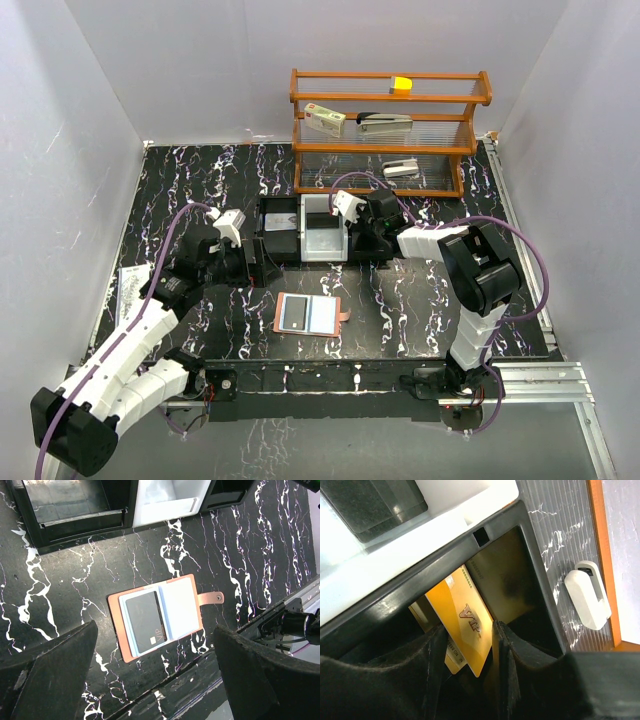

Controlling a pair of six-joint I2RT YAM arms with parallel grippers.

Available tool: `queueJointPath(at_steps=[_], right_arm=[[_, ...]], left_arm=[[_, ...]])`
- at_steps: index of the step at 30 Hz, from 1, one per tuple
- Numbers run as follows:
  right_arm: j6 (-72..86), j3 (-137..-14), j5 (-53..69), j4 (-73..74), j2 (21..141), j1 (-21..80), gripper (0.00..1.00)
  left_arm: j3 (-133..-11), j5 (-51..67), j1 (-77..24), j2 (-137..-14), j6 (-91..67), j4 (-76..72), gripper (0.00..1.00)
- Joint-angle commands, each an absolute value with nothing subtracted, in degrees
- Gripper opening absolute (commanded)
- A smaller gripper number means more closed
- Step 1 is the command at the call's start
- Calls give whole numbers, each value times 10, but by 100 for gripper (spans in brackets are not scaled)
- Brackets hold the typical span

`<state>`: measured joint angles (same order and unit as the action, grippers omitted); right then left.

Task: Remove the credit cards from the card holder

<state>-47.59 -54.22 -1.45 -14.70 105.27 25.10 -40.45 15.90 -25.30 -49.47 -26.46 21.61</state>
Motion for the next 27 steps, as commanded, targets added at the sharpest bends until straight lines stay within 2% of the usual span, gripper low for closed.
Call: queueJointPath(at_steps=[1,8,10,27], right_arm=[[-467,-560,3,-157,1044,251,39],[-462,-565,12,-145,1041,251,42],[-461,-564,17,-143,1038,250,48],[-447,-572,43,-123,1008,245,52]], left_arm=[[-403,173,-251,-496,-262,216,99],[-400,177,-251,-496,-263,212,99],[-400,177,-251,-496,-263,211,99],[-394,191,-251,-492,-266,213,99]])
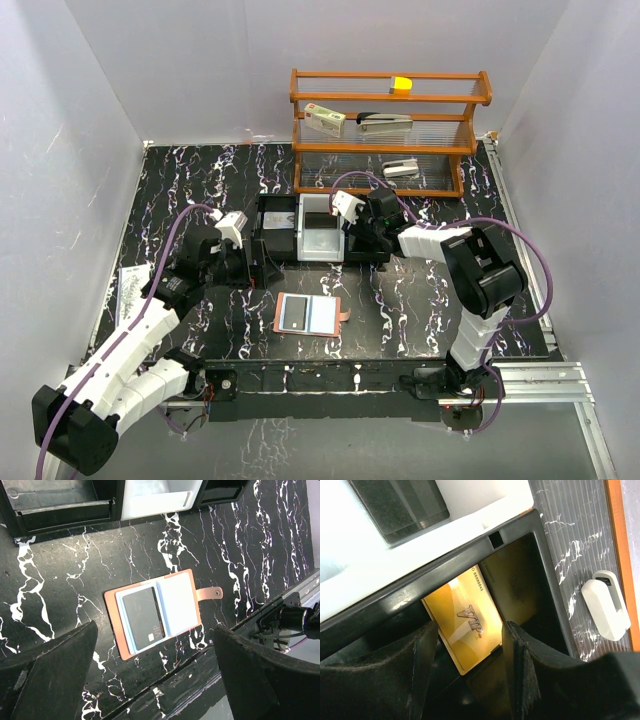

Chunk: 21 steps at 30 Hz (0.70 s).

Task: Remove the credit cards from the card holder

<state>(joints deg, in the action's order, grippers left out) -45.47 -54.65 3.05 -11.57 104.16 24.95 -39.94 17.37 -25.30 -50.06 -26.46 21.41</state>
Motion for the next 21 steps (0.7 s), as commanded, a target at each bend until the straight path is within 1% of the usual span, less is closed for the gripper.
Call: queueJointPath(at_steps=[1,6,12,15,18,21], right_arm=[[-446,-571,44,-122,1007,245,53],[-425,-570,45,-128,1002,244,54],[-331,-535,32,-209,907,243,56],[-230,-529,25,-208,846,243,64],[-97,-507,14,-212,784,243,71],[79,-497,-14,-172,728,243,84]], left_arm=[[-395,192,-251,-492,-267,212,99],[-394,195,-251,-493,-267,212,99],[-386,191,-251,-489,-274,212,99],[-377,183,-251,-484,-290,205,99],[-375,166,-251,-481,-305,206,99],[-372,149,-251,-477,-319,207,99]])
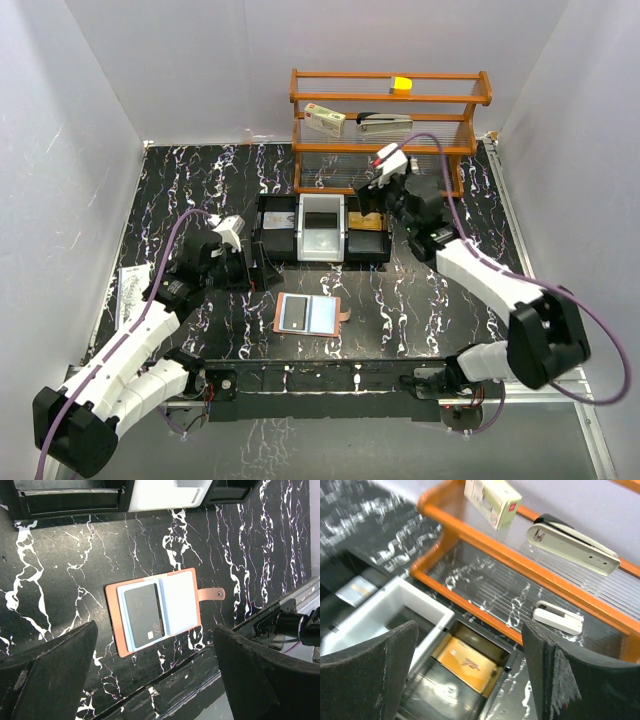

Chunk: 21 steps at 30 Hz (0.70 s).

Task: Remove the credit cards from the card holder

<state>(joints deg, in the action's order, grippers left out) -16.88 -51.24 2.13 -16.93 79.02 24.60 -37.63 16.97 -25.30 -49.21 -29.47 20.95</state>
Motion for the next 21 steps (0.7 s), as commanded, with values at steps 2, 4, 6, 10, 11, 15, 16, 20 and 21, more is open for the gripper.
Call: queueJointPath(at_steps=[2,4,6,10,11,15,16,20,21], right_arm=[[170,-491,-13,-129,696,243,98],[215,-474,33,-107,666,243,98],[257,-443,84,-124,642,243,98],[371,-377,176,-185,616,243,98],[397,-367,196,-188,618,243,98],[505,-324,232,-195,626,249,98],[527,-310,231,-204,624,257,98],[556,-291,180,-173,616,307,91],[561,-292,164,-159,619,326,87]], left_arm=[[-371,135,-251,-472,-329,208,99],[-367,120,-251,-466,-340,209,99],[-364,111,-251,-462,-347,207,99],[-363,108,-251,-465,-358,206,99],[-362,113,-251,-467,-358,203,99],[-359,136,-251,-476,-357,192,99],[-357,142,-251,-479,-357,190,99],[-357,157,-251,-487,-354,190,98],[-357,158,-251,-487,-354,191,98]])
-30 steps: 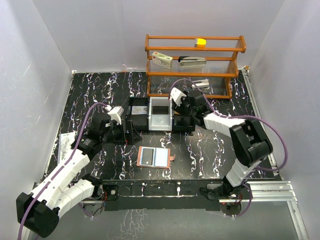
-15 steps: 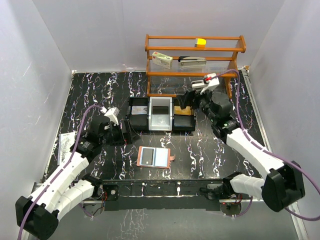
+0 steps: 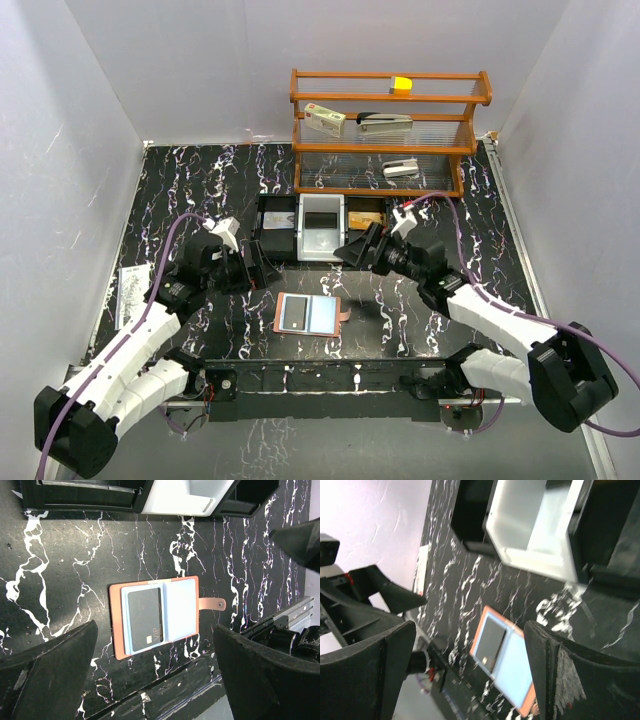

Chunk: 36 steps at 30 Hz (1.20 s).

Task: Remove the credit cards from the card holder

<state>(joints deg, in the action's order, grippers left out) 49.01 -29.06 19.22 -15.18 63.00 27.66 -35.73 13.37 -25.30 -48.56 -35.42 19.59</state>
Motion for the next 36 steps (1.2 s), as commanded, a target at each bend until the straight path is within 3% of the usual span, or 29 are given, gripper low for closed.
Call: queueJointPath(at_steps=[1,7,11,31,36], right_arm=[[569,-293,152,-150,625,344,83],[629,-309,83,-148,697,452,58],[670,-319,56,-162,750,502,48],[693,-376,64,-147,904,542,39],[703,-366,51,-134,926,542,38]], left_arm=[[-357,159,-251,-487,-353,193,98],[-349,163,-251,-482,-358,197,96],[-349,167,-251,-483,-359,202,93],[-333,211,-251,-526,-357,190,76],[-330,235,-251,-557,-345,180,65]])
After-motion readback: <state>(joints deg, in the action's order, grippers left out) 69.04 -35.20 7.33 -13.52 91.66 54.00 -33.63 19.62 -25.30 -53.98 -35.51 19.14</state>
